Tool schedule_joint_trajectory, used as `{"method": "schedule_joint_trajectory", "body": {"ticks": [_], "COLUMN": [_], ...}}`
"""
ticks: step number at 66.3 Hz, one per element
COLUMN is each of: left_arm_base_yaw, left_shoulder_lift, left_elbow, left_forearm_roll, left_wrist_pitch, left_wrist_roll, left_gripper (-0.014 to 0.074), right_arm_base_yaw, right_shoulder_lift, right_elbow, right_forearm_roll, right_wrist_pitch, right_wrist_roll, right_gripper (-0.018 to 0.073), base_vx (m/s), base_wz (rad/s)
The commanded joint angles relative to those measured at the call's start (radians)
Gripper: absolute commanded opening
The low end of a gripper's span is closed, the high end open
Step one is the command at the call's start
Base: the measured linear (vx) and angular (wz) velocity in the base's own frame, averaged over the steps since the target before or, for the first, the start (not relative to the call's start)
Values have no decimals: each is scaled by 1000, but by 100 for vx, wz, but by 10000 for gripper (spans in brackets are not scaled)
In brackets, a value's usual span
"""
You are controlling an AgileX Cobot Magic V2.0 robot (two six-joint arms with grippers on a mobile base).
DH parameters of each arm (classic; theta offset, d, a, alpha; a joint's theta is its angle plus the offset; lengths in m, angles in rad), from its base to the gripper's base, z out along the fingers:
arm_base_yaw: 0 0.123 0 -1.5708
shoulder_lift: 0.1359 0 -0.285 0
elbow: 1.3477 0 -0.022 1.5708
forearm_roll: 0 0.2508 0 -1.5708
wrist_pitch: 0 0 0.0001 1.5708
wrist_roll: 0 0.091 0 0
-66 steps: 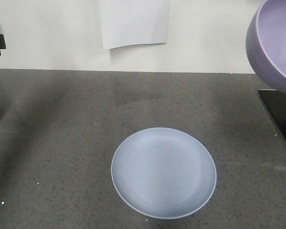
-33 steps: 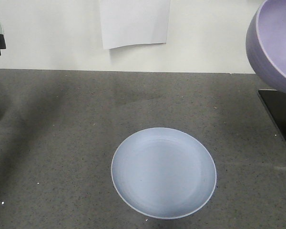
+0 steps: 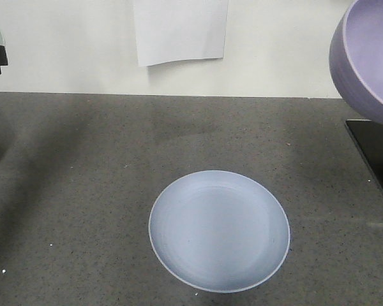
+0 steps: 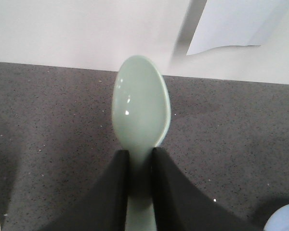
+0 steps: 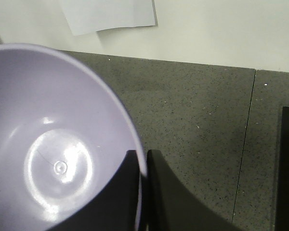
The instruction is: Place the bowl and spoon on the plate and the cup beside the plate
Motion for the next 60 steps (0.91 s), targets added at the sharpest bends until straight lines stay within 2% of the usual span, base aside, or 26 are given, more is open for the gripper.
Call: {"method": "schedule_joint_trajectory", "body": {"ticks": [1, 60], "left_arm_base_yaw": [-3, -3], "left_shoulder_lift": [-27, -27], "left_elbow": [-23, -23], "left_forearm_roll": [-16, -16], "left_wrist_pitch": [-60, -60], "left_wrist_roll": [-3, -3], "left_gripper": [-6, -6], "right_arm_base_yaw": [-2, -2], "right_shoulder_lift": [-16, -16], "right_elbow": [-27, -27], "right_forearm_roll": [50, 50], "right_wrist_pitch": [-46, -46], "right_wrist_roll": [-9, -9], "right_gripper": [-4, -4], "base_vx": [0, 0], "base_wz": [0, 0]}}
